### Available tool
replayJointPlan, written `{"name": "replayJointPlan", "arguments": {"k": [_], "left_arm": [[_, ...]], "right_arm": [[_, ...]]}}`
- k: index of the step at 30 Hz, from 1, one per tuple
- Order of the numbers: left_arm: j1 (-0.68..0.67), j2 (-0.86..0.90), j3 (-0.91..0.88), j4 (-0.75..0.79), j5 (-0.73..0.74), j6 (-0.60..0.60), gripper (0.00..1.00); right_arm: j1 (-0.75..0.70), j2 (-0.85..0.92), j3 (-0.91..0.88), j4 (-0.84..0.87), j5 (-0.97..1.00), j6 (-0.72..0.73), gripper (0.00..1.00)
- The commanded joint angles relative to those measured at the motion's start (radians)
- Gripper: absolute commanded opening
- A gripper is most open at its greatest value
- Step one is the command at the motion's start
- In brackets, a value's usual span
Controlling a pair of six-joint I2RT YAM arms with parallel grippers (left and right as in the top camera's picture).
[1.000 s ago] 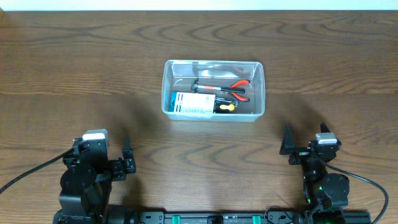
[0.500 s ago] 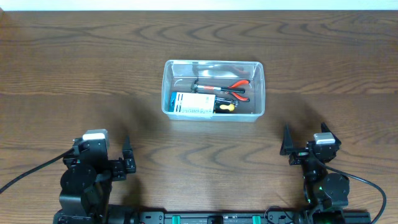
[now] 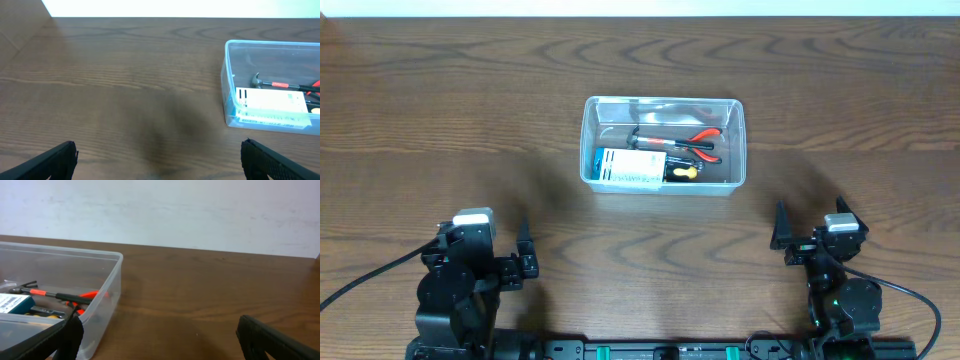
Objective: Pack container
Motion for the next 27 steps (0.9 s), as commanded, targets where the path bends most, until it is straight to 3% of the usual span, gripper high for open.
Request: {"name": "replayJointPlan", "arguments": {"k": [1, 7, 11, 15, 18, 27], "left_arm": [[-0.003, -0.004, 0.004, 0.001, -0.002, -0.005, 0.98], [-0.002, -0.035, 0.004, -0.075, 0.039, 0.005, 0.98], [-0.006, -0.152, -0.010, -0.156, 0.180, 0.006, 0.98], [-0.009, -0.276, -0.108, -0.138, 0.189, 0.007, 0.98], [-0.010, -0.329, -0.221, -0.033, 0.187, 0.007, 0.98], [-0.013, -0.328, -0.513, 0.552, 0.207, 0.166, 0.98]], "right_arm": [[0.003, -0.010, -0.006, 0.001, -0.008, -0.015, 0.99], [0.003, -0.010, -0.006, 0.001, -0.008, -0.015, 0.99], [0.003, -0.010, -0.006, 0.001, -0.008, -0.015, 0.99], [0.003, -0.010, -0.006, 0.001, -0.008, -0.015, 0.99], [0.003, -0.010, -0.006, 0.001, -0.008, -0.015, 0.99], [0.003, -0.010, -0.006, 0.001, -0.008, -0.015, 0.99]]}}
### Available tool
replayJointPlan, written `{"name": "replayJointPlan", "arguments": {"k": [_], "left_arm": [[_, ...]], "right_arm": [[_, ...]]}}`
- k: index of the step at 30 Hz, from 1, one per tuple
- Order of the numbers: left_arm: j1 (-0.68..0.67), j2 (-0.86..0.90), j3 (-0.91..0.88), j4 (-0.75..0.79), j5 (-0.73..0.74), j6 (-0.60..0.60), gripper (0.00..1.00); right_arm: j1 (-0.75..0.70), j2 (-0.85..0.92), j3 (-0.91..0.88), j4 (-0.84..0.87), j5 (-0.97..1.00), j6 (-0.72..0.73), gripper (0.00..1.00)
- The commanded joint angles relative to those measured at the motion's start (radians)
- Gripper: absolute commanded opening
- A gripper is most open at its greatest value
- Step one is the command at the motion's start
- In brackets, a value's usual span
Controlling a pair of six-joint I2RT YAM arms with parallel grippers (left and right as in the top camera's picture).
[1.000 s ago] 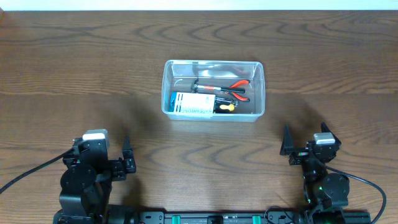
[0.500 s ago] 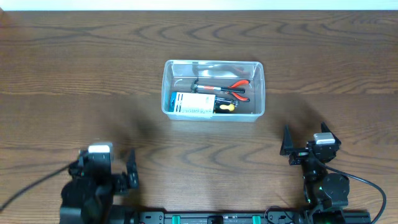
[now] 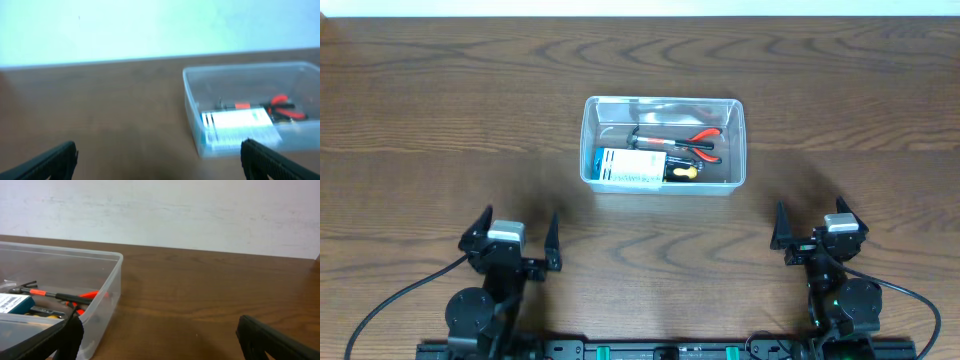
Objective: Pack container
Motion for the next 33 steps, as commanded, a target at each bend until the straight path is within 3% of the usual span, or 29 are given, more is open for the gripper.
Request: {"name": "replayJointPlan", "arguments": {"k": [1, 7, 14, 24, 33], "left_arm": [[-0.005, -0.008, -0.087, 0.125, 0.015, 0.089, 0.98], [-0.005, -0.008, -0.247, 0.303, 0.074, 0.094, 0.98], [-0.005, -0.008, -0.255, 0.250, 0.109, 0.090, 0.98], [-0.005, -0.008, -0.255, 0.251, 0.112, -0.076, 0.98], [-0.005, -0.006, -0.255, 0.252, 0.115, -0.078, 0.98]], "right_arm": [[0.003, -0.008, -0.005, 0.000, -0.007, -0.011, 0.99], [0.003, -0.008, -0.005, 0.000, -0.007, -0.011, 0.99], [0.003, -0.008, -0.005, 0.000, -0.007, -0.011, 0.99], [0.003, -0.008, -0.005, 0.000, -0.007, -0.011, 0.99], [0.003, -0.008, -0.005, 0.000, -0.007, -0.011, 0.99]]}}
